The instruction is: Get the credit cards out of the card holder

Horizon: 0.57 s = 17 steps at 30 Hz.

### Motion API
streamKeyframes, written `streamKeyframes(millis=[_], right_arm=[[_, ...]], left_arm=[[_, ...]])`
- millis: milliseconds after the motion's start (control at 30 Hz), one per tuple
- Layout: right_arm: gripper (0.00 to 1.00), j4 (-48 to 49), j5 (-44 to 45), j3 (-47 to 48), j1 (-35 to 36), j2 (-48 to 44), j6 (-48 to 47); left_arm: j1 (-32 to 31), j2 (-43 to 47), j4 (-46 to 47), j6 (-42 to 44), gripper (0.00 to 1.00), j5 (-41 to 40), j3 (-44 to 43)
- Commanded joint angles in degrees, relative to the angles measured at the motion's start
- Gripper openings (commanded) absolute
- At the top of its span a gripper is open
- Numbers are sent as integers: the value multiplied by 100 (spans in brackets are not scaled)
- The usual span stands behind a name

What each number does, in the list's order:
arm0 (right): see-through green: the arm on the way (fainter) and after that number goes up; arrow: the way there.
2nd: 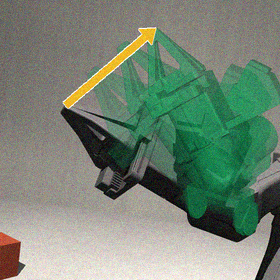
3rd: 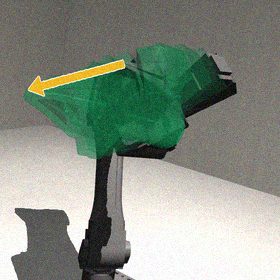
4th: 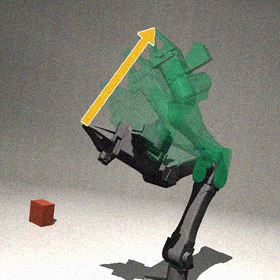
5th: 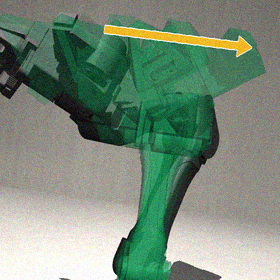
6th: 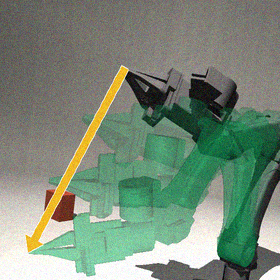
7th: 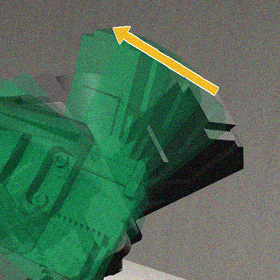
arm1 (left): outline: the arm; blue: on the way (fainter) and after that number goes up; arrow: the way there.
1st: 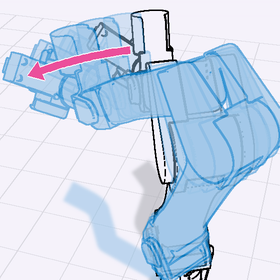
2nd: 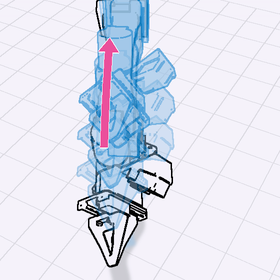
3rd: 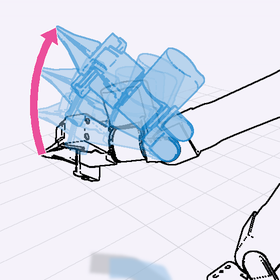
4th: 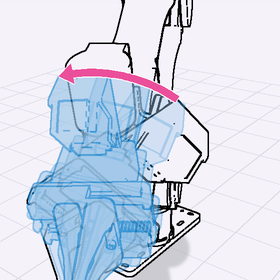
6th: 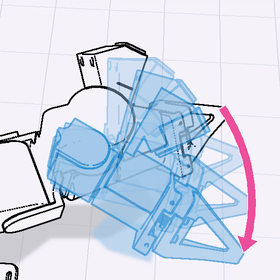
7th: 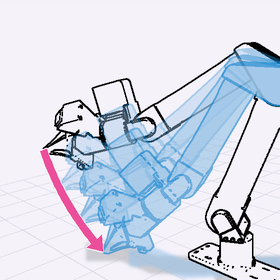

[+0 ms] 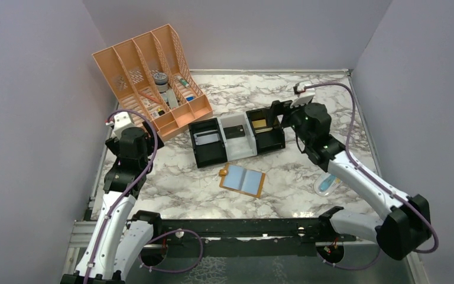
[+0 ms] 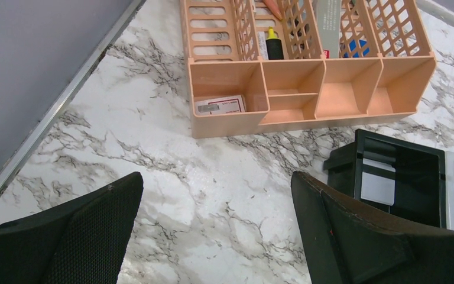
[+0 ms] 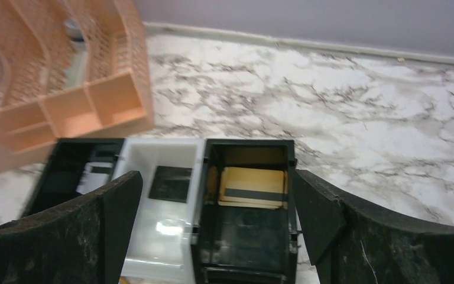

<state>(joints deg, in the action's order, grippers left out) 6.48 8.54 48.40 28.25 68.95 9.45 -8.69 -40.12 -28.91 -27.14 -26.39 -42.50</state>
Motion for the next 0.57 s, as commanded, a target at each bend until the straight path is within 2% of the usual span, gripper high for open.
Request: streamKeyframes(millis=[0, 100, 267, 533], right_arm=[[100, -97, -703, 31, 49, -870, 660], [100, 146, -655, -123, 45, -1338, 834], [100, -681, -148, 493, 46, -1715, 799], [100, -904, 297, 767, 42, -2202, 602]], left_arm=[[30, -67, -97, -29, 99, -234, -294], [25, -76, -126, -54, 99, -209, -572], [25, -193, -226, 62, 99, -172, -1126], [25, -128, -298, 144, 99, -161, -1647]])
